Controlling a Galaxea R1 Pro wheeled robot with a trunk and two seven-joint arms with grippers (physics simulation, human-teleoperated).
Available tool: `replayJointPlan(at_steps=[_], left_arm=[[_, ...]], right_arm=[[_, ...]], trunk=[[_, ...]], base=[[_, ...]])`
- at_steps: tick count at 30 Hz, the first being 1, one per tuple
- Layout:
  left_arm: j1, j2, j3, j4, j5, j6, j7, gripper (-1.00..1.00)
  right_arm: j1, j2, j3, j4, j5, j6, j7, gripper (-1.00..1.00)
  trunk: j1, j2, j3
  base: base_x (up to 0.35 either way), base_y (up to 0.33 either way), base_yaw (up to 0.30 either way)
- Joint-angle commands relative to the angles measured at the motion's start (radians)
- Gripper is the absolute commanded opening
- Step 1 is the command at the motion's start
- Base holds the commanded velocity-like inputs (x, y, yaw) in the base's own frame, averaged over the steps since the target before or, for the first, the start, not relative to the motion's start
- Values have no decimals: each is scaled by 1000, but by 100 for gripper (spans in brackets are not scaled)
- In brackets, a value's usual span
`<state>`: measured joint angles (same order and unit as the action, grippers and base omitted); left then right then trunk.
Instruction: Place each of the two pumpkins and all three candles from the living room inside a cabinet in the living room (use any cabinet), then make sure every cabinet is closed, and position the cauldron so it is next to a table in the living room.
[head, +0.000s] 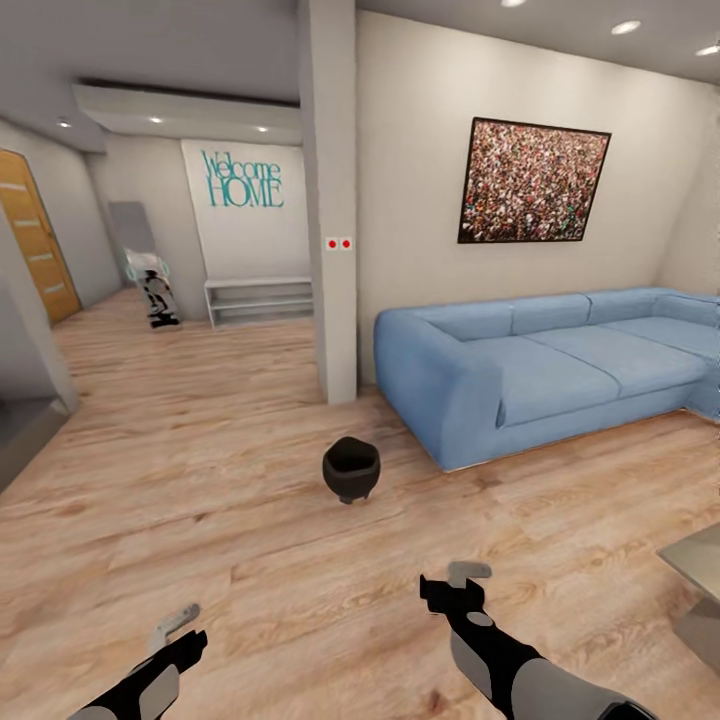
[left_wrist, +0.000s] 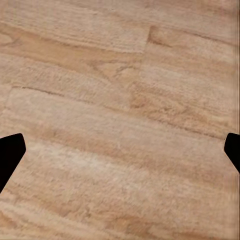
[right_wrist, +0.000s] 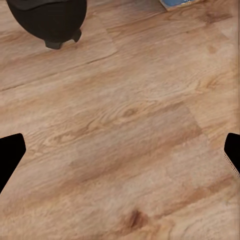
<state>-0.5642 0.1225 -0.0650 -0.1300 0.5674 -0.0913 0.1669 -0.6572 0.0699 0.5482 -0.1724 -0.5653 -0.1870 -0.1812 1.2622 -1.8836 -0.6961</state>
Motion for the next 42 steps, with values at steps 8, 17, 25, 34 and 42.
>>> replayJointPlan(at_steps=[8, 17, 25, 34, 42], left_arm=[[0, 0, -7, 0, 6, -2, 4, 100], [0, 0, -7, 0, 6, -2, 3, 100], [0, 0, -7, 0, 6, -2, 3, 100], [-1, -1, -25, -15, 3, 14, 4, 100], [-6, 4, -47, -340, -1, 408, 16, 100]], right_arm=[[-1, -1, 9, 1, -8, -5, -3, 100], [-1, -2, 9, 1, -8, -5, -3, 100], [-1, 0, 9, 1, -8, -4, -5, 100], [-2, 5, 5, -1, -12, 84, -18, 100], [-12, 18, 1, -215, -36, 400, -62, 100]], trunk=[[0, 0, -1], [0, 0, -1], [0, 0, -1], [0, 0, -1], [0, 0, -1]], base=[[340, 0, -56], [340, 0, -1], [340, 0, 0], [340, 14, 0], [340, 78, 0]])
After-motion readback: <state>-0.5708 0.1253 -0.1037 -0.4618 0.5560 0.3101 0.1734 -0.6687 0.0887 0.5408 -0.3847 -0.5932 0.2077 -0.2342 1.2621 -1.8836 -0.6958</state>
